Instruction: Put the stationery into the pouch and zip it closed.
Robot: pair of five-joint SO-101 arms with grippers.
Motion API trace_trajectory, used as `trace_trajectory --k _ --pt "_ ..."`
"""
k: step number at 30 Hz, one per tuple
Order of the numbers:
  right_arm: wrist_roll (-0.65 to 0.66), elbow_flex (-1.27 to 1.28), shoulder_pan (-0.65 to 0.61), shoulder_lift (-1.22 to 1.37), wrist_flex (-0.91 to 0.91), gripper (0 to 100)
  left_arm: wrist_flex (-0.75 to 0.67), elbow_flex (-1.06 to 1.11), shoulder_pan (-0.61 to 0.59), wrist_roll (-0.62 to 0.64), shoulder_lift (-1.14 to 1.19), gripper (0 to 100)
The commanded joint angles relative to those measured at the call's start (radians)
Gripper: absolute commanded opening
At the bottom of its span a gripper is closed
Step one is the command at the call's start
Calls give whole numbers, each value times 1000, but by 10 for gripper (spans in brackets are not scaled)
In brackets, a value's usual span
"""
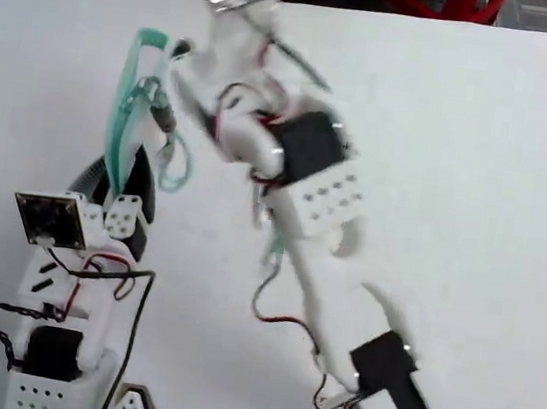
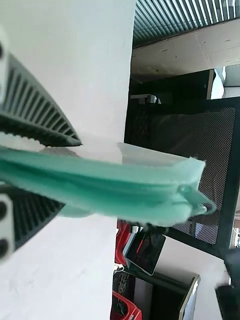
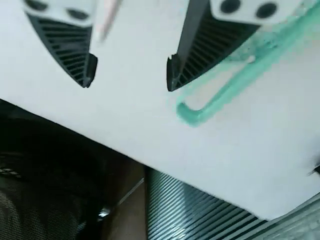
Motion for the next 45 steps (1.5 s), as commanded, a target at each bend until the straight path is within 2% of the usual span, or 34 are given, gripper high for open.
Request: trace_trajectory --k 1,6,10,13,16,21,29,33,35,40,45 --pt "-8 31 159 -45 28 219 -5 -6 -7 12 -1 106" --pt "0 253 165 108 -44 219 -5 -6 -2 12 -1 106" --pt "-8 265 148 280 -130 213 0 -5 -7 12 -1 106" --pt "-8 221 124 418 -150 152 2 -2 -8 9 -1 106" --pt "-8 138 119 555 -139 116 -5 12 -8 8 -1 106" --pt "-8 -20 99 743 -77 116 -5 12 -8 8 -1 106" --pt "-2 -215 87 900 27 108 -5 15 -8 6 -1 106" --pt "0 -265 113 970 22 11 -5 15 -8 6 -1 106" --pt "0 -305 125 997 36 22 -5 15 -8 6 -1 106" --pt "-2 -454 137 1010 159 18 -5 15 -8 6 -1 106" --pt "-8 -736 157 952 358 18 -5 15 -4 9 -1 106"
